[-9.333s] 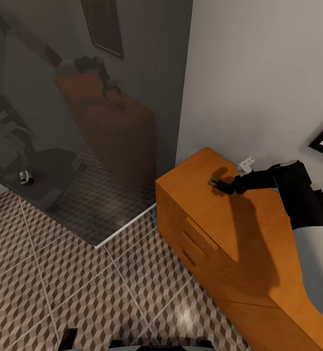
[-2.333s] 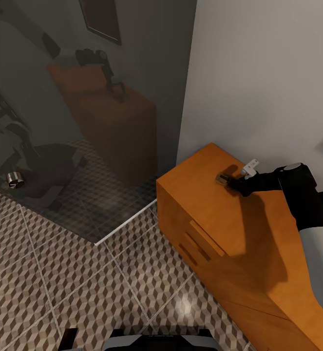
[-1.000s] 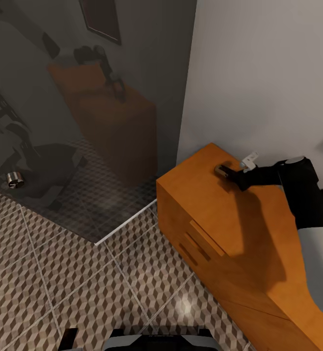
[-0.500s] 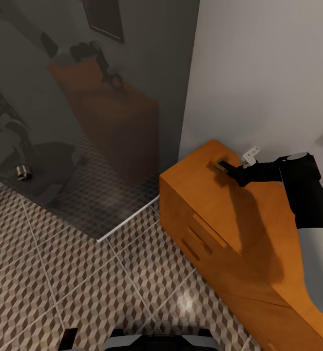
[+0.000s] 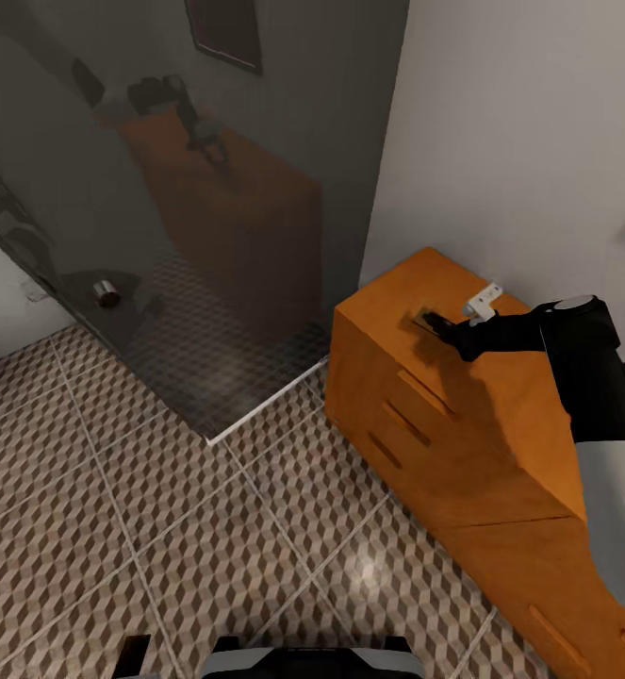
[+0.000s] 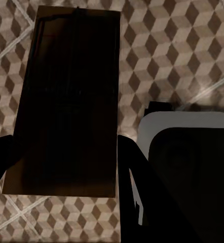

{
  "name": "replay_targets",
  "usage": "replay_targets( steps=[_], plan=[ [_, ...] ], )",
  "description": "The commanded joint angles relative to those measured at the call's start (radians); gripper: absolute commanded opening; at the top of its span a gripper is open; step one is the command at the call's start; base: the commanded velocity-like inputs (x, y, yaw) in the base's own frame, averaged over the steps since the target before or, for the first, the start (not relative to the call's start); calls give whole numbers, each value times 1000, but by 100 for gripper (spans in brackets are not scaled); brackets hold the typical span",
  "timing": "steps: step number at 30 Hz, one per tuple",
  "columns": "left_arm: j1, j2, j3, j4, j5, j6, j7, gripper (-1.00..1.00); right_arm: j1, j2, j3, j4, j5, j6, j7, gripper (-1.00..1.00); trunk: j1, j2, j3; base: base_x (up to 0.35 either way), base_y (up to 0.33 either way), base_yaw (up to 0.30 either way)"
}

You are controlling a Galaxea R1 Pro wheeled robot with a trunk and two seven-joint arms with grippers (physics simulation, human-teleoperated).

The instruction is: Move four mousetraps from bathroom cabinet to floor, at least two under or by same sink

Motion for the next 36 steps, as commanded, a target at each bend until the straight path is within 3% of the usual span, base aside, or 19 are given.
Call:
replay_targets(
  steps=[1, 36],
  plan=[
    [-2, 0, 8, 4, -5, -6, 3, -100, -1, 0, 2, -1, 7, 7, 7, -100, 0, -2, -2, -272, 189, 0],
    [-2, 0, 8, 4, -5, -7, 3, -100, -1, 12, 2, 17, 9, 5, 4, -100, 0, -2, -2, -158, 248, 0]
  ],
)
